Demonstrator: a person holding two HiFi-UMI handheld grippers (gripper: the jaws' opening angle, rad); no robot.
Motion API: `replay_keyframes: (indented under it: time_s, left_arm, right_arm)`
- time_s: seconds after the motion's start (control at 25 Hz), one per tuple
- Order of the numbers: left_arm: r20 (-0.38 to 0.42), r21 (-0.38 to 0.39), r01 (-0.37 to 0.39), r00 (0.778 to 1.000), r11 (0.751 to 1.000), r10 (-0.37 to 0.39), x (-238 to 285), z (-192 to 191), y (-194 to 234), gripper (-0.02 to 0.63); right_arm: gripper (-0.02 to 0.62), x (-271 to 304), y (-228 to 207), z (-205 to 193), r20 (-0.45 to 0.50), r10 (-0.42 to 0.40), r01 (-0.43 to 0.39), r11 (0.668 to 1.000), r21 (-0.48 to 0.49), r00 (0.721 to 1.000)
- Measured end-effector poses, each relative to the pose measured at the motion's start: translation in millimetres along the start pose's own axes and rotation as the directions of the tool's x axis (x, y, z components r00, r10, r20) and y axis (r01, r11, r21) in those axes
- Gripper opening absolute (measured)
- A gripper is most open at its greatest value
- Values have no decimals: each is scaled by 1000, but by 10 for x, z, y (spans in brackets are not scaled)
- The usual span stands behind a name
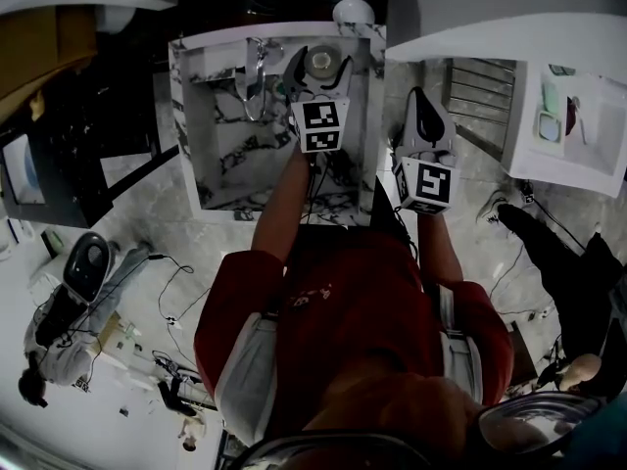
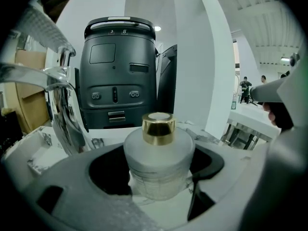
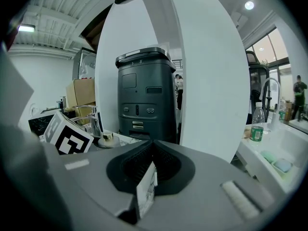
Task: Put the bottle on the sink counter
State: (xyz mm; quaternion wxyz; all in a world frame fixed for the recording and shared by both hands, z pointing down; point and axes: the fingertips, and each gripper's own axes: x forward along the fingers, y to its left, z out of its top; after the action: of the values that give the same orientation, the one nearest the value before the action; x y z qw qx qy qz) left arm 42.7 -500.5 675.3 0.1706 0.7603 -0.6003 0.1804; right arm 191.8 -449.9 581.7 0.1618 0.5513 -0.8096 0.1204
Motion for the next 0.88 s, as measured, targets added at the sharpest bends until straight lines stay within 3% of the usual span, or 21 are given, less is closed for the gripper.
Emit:
replay_keyframes:
  time_s: [0.88]
  left_arm:
    - [27,19,-2,1000,1000,1,191,93,96,336]
  right_arm:
    - [3,148,70,-93,-6,21,-21,1000,10,1000]
